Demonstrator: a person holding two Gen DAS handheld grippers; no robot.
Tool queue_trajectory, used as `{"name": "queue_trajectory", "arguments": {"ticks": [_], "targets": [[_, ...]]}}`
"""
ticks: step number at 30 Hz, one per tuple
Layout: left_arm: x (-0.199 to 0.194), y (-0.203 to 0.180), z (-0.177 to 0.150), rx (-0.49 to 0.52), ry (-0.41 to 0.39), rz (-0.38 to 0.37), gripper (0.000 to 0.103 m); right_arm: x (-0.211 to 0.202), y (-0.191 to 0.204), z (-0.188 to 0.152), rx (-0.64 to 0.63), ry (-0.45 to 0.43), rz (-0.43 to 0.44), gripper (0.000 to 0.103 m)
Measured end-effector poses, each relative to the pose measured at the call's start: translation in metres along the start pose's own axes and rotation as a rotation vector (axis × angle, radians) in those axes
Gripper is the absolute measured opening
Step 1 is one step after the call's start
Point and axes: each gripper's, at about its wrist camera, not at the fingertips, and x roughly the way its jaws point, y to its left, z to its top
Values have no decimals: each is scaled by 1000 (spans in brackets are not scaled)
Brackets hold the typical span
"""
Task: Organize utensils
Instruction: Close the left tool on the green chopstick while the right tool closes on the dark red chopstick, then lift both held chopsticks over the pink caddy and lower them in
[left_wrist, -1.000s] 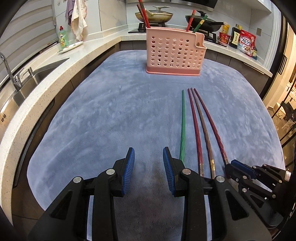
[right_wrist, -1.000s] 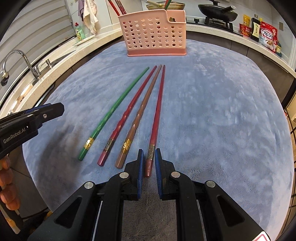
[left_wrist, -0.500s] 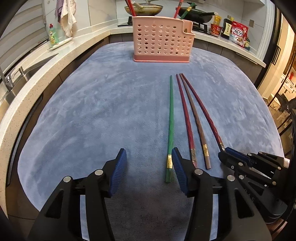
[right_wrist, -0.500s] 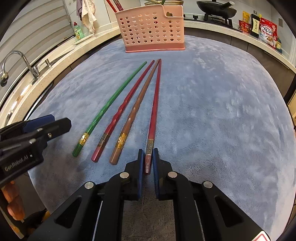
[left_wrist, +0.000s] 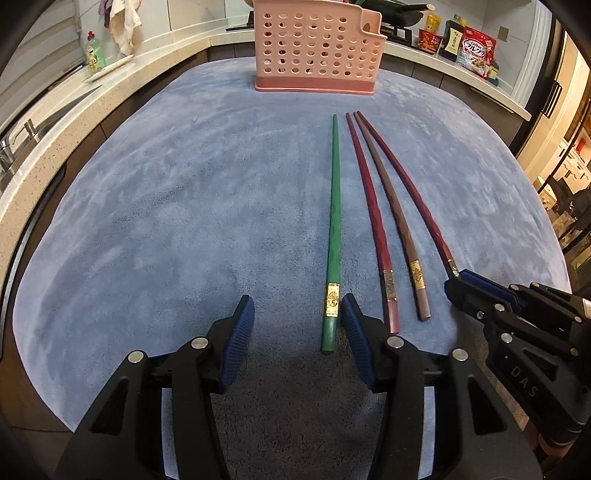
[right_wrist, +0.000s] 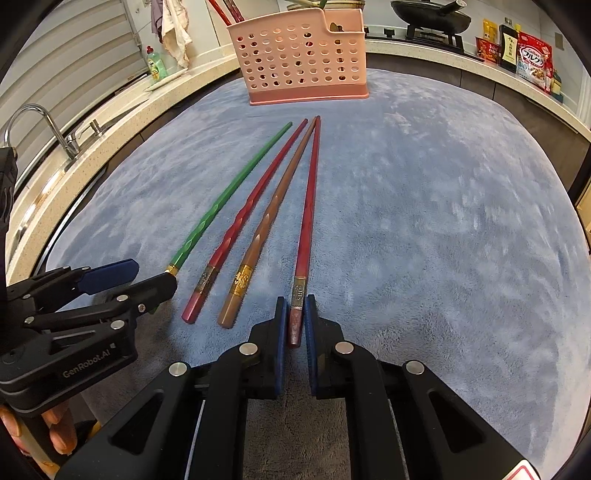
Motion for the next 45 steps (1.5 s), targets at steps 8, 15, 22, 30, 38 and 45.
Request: {"name": "queue_trajectory", "arguments": {"ticks": [8,15,22,30,38,45], "targets": [[1,-1,-1,15,-5,15,31,0,0,0,0,-1,0,9],[0,2,1,6,7,-10,11,0,0,0,0,1,1,9],[-9,4,6,-15,10,-21,8,-12,-3,5,11,-12,-1,9],[-45,12,31,-51,-69,-51,7,-52,-15,33,44,-119,-5,9],[-83,26,71,-86,-165,-71,7,-100,-22,83,40,-271,-8,7],[-100,38,115,-100,-244,-56,7,-116,-26,124,35,-347,-6,7]]}}
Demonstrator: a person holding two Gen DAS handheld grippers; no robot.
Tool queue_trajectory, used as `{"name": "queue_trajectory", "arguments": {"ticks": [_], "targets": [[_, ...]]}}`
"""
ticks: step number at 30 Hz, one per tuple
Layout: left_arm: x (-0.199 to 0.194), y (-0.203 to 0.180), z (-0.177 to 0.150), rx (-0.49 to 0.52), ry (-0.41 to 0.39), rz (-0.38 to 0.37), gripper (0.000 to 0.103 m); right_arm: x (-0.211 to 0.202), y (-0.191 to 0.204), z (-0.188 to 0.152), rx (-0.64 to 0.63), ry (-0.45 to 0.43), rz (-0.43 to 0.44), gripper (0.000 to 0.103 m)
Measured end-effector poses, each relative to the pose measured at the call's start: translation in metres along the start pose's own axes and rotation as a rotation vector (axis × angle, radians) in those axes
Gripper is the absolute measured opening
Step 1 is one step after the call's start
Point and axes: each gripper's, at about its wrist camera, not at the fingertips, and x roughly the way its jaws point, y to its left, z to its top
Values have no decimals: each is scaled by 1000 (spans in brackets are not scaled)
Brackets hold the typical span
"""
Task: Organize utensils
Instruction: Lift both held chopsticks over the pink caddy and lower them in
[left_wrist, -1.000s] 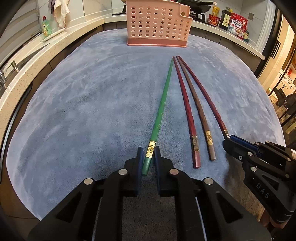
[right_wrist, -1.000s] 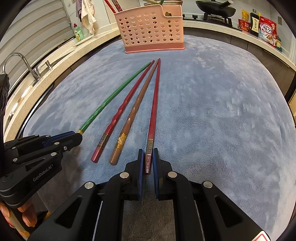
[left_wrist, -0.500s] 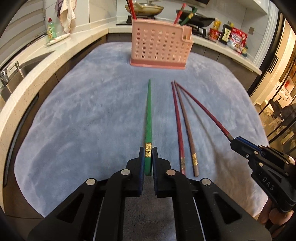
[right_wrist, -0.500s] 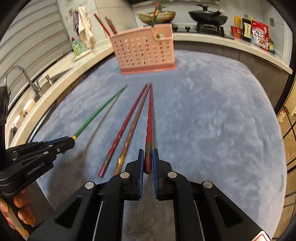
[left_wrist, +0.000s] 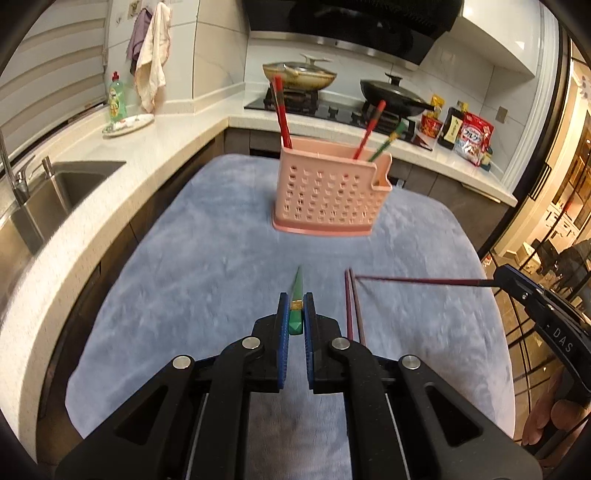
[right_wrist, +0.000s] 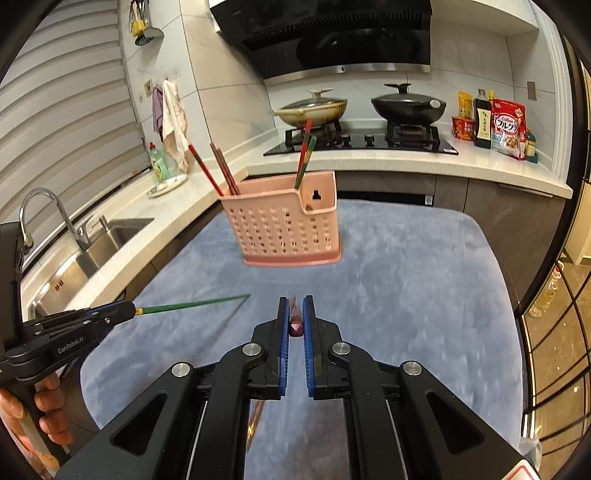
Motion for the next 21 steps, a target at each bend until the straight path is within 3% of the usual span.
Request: {"name": "queue_trajectory", "arguments": {"ticks": [14,21], "targets": [[12,4,87,3,-107,35,7,13,8,82,-27,-116,14,7],[-7,3,132,-3,-185,19,7,6,14,127,-24,-199,66,7]]}}
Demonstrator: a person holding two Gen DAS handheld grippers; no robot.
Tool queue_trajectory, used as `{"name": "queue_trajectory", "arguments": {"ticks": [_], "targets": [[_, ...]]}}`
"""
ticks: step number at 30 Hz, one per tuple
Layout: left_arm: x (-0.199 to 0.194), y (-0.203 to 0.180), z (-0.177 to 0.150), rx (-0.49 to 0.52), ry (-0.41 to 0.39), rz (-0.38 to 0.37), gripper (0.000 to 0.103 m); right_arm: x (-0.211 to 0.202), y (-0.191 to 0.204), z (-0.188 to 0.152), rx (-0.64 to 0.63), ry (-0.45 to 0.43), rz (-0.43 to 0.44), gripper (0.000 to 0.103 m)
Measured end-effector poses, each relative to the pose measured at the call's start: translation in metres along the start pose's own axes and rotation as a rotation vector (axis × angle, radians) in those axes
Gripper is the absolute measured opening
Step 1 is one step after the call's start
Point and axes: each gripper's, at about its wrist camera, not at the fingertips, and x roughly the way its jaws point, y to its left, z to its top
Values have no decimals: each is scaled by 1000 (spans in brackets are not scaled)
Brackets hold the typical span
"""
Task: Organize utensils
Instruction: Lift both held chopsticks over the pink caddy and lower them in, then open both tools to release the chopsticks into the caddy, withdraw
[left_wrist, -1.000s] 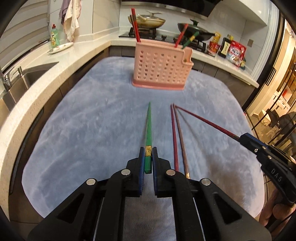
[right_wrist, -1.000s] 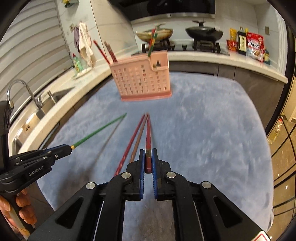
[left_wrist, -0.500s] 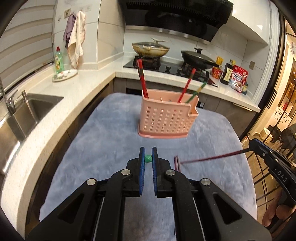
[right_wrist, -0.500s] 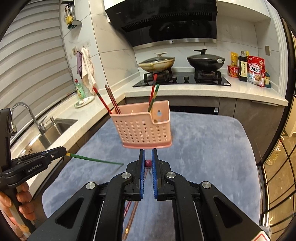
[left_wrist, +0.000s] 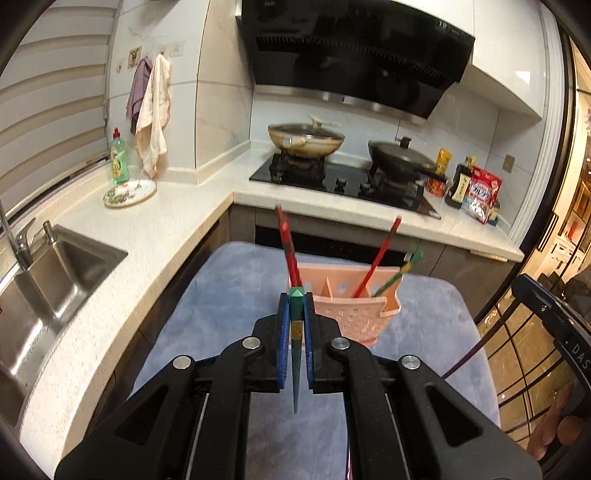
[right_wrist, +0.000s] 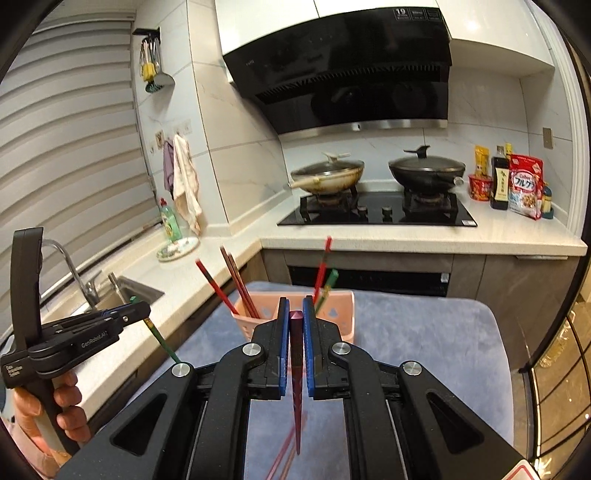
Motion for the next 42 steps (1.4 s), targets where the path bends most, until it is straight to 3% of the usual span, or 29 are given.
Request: {"name": "queue_trajectory", "arguments": {"ticks": [10,18,23,34,42], "targets": [[-22,-8,90,-27,-183,-8,7,21,-4,77,55,-128,47,7],[9,-11,119,-32,-217,1,7,59,-3,112,60,-168,23,7],[35,-12,116,-28,-187,-2,7,87,-3,106,50,-130,4,7],[80,-2,90,-40,-99,3,7,145,-12,60,58,4,-17,7],[97,-1,79,-44,-56,-2,8,160,-10,45,41,43,-26,7]]}}
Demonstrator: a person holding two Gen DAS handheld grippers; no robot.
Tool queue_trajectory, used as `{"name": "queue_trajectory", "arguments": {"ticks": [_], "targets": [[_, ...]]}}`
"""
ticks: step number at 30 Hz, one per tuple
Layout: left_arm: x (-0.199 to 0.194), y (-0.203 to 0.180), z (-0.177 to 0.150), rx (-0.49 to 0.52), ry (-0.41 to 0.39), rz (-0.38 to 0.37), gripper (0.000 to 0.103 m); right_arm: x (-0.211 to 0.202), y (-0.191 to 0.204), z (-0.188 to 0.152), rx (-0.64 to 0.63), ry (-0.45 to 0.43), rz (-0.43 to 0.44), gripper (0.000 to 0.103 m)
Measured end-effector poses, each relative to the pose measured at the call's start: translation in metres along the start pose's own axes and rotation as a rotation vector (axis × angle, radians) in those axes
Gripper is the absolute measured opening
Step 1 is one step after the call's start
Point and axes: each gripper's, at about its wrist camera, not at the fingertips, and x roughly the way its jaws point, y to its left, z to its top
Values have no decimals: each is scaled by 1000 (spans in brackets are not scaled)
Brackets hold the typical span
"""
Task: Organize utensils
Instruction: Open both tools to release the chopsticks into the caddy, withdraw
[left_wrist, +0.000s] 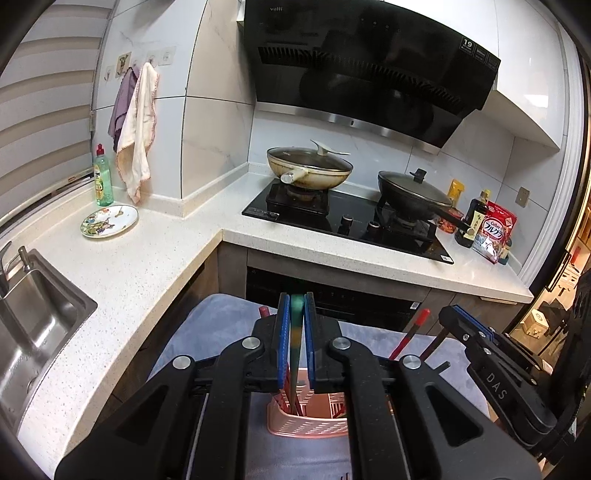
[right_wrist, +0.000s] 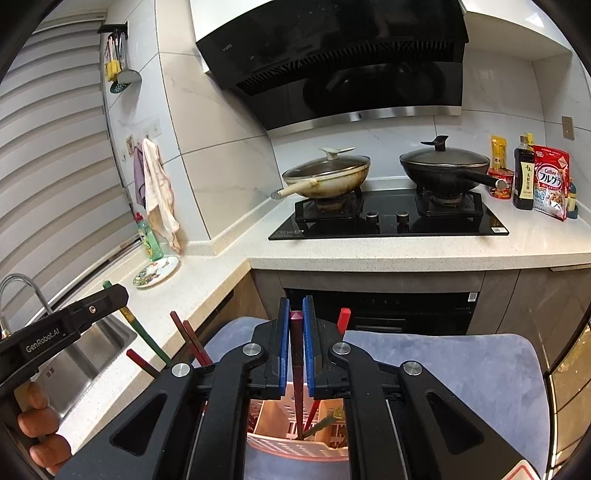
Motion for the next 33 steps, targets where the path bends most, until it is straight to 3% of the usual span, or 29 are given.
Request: {"name": "queue_trajectory", "arguments": {"ticks": [2,10,16,25,33], "targets": [[0,-2,-2,10,2,15,11,-2,0,0,-1,-2,-4,12],[-17,-2,-5,20,-16,28,32,-29,8,7,-23,-34,7,13],[-41,-6,-13,43,-32,39,33,-62,13,0,-33,-39,23,13],[-83,-2,-50,47,-37,71,34,-115,18,-47,-68,8,14,13],[-112,2,-104,73,-1,113,34,-152,21,-117,-68,100,25,13]]}}
